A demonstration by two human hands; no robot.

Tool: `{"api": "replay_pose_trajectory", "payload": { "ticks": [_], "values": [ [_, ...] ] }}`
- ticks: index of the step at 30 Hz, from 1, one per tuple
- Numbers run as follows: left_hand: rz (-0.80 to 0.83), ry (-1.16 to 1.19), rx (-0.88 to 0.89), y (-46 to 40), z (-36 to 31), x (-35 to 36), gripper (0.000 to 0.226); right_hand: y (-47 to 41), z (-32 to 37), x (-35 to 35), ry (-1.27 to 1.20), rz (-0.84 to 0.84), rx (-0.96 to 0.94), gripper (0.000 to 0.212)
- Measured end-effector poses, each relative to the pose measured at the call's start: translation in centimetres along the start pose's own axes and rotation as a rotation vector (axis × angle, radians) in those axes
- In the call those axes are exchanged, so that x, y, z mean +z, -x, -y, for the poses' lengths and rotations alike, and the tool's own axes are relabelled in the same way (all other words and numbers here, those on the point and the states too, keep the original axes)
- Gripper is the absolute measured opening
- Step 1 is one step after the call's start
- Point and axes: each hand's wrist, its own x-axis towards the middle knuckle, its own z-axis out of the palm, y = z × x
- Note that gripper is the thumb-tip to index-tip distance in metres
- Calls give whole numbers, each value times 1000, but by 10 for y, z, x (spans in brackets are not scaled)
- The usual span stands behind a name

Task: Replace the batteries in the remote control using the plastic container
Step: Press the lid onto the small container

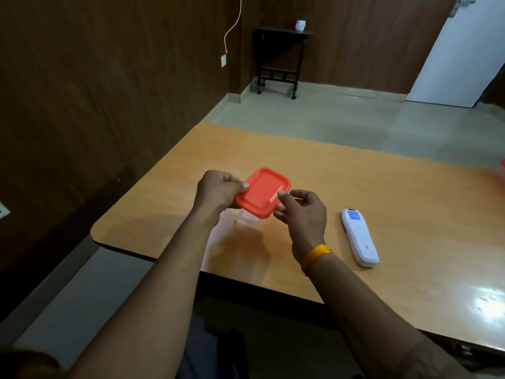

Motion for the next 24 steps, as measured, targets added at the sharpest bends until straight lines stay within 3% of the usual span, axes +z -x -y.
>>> {"api": "replay_pose_trajectory", "payload": {
  "ticks": [3, 8, 14, 21, 24],
  "values": [
    [-60, -114, 84, -5, 4, 3, 6, -8, -9, 16, -2, 8, 44, 31],
    [-128, -418, 127, -14, 14, 4, 11, -23, -16, 27, 258, -53, 15, 29],
    [-146, -513, 11, -23, 21, 7, 12, -29, -24, 29, 470, -30, 50, 44],
    [-133, -537, 7, -26, 26, 11, 18, -33, -32, 29, 404, -12, 139, 37],
    [-109, -539, -19, -24, 25, 13, 20, -34, -32, 29, 405, 9, 192, 24]
  ]
}}
